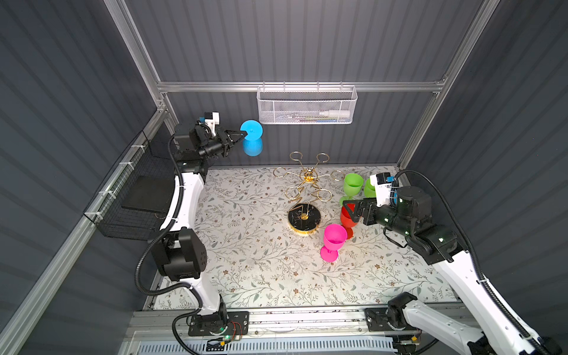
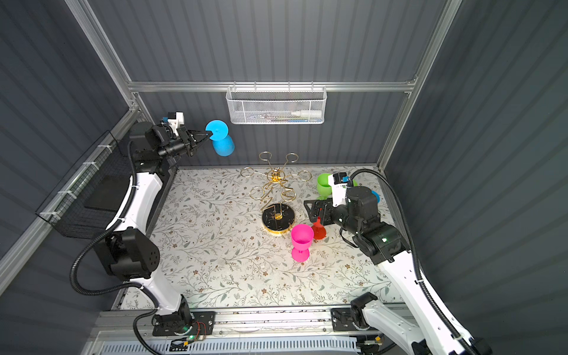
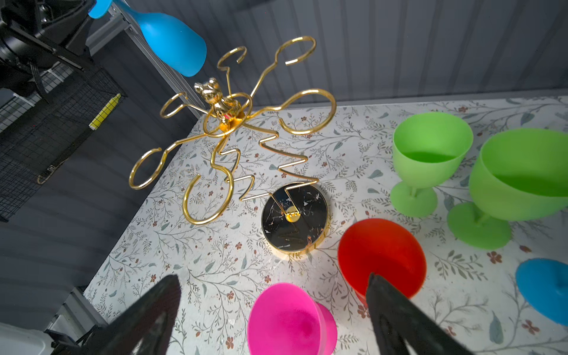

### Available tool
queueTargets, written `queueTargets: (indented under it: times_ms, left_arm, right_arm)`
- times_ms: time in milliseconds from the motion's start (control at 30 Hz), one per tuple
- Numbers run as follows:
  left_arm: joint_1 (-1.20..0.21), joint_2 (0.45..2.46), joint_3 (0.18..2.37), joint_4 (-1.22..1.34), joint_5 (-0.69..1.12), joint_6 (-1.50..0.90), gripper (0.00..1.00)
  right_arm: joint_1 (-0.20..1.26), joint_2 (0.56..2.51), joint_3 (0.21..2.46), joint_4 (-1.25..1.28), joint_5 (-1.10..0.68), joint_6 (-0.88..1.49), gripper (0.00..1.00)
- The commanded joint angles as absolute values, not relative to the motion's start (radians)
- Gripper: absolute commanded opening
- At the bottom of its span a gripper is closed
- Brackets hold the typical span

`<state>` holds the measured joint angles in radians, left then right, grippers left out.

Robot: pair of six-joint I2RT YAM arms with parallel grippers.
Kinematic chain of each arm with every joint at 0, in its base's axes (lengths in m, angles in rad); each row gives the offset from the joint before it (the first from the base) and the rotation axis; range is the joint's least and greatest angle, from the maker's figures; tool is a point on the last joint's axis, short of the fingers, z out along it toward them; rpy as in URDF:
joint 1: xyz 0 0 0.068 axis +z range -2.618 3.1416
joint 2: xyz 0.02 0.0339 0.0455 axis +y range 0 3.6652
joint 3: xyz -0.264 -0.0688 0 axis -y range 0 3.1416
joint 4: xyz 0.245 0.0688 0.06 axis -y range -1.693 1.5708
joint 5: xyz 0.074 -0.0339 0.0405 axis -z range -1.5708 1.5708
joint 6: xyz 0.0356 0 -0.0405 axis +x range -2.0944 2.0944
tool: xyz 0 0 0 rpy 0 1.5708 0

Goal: Take the wine glass off the wine glass rack
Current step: Pick up the wine glass from the wine glass rack.

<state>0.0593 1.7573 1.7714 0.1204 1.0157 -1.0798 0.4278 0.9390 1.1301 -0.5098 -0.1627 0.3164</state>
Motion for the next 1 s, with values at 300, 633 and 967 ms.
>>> queueTargets:
  times_ms: [300,633,967]
  left_arm:
    - [0.077,1.576,1.679,0.413,1.142,-1.373,0.0]
    - [0.068,1.498,1.568,0.692,1.137,-1.664,0.0]
    - [-0.048,1.457,1.562,0.595,1.154,-1.637,0.0]
  right_arm:
    - [0.478,0.991,1.206,-0.18,-0.311,0.106,0.97]
    - [0.685,1.199,1.335,-0.036,-0.304,-0.242,0.99]
    - [0.698,1.373,1.462,0.028,-0.413,-0.375,0.99]
